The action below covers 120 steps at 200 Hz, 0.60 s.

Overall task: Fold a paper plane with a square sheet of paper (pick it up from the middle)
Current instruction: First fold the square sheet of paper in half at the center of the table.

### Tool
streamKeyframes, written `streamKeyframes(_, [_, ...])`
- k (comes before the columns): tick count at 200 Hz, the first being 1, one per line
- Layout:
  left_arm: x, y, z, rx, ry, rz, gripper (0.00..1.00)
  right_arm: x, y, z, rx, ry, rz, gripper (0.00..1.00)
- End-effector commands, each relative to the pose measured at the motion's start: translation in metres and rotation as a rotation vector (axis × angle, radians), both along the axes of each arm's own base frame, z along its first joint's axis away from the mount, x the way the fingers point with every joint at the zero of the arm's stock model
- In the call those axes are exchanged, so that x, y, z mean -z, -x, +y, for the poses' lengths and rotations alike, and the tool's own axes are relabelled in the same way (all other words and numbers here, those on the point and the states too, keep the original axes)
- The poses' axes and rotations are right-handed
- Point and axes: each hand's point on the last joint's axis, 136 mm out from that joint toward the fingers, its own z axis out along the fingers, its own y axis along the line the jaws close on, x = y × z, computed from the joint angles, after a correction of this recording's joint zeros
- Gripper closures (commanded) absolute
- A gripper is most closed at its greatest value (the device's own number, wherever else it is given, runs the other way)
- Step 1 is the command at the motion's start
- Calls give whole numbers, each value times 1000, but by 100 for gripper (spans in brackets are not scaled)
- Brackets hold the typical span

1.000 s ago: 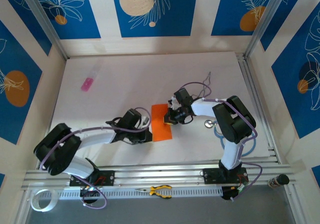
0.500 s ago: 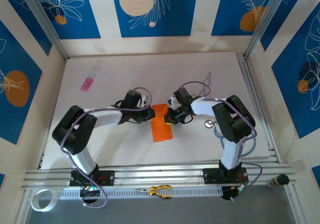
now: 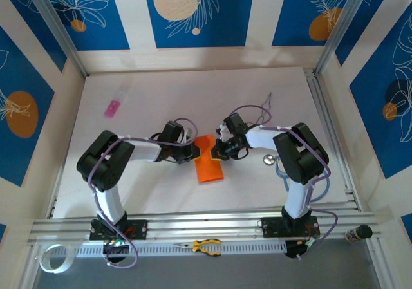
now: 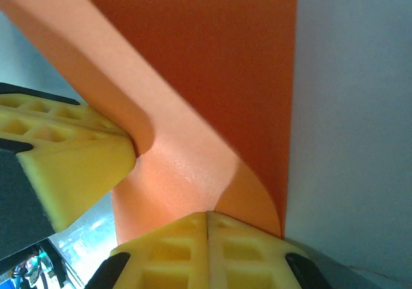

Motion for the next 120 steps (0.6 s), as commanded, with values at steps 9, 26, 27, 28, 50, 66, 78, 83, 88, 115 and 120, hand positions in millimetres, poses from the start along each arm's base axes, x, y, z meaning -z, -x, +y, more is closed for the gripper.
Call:
streamKeyframes(9, [20, 8, 14, -2, -68, 44, 100, 36, 29, -26, 1, 145, 132, 100])
streamKeyframes(26, [6, 2, 7, 9, -41, 28, 100, 35, 28, -26, 1, 145, 131, 100])
streamKeyframes(27, [4, 1, 7, 11, -38, 26, 100, 35, 28, -26, 1, 145, 131, 100])
streamKeyframes(28, [3, 1, 6, 12, -36, 24, 100, 35, 28, -26, 1, 144, 131, 100])
streamKeyframes(50, [-19, -10, -2, 31, -9, -15, 98, 33, 27, -25, 2, 142, 127, 100])
streamKeyframes(66, [-26, -15, -3, 37, -15, -31, 97, 33, 26, -25, 2, 141, 125, 100])
streamKeyframes(78, [-25, -20, -3, 37, -20, -37, 97, 33, 26, -25, 1, 139, 125, 100])
streamKeyframes(83, [-25, -21, -3, 36, -20, -38, 97, 33, 27, -25, 0, 139, 126, 100])
streamKeyframes(88, [-23, -23, -3, 37, -21, -41, 97, 33, 26, -25, 1, 139, 125, 100])
streamKeyframes(115, [-1, -24, 3, 24, -58, -10, 99, 33, 27, -25, -1, 138, 126, 100])
streamKeyframes(120, [3, -23, 5, 22, -66, -5, 99, 33, 27, -25, -2, 138, 127, 100])
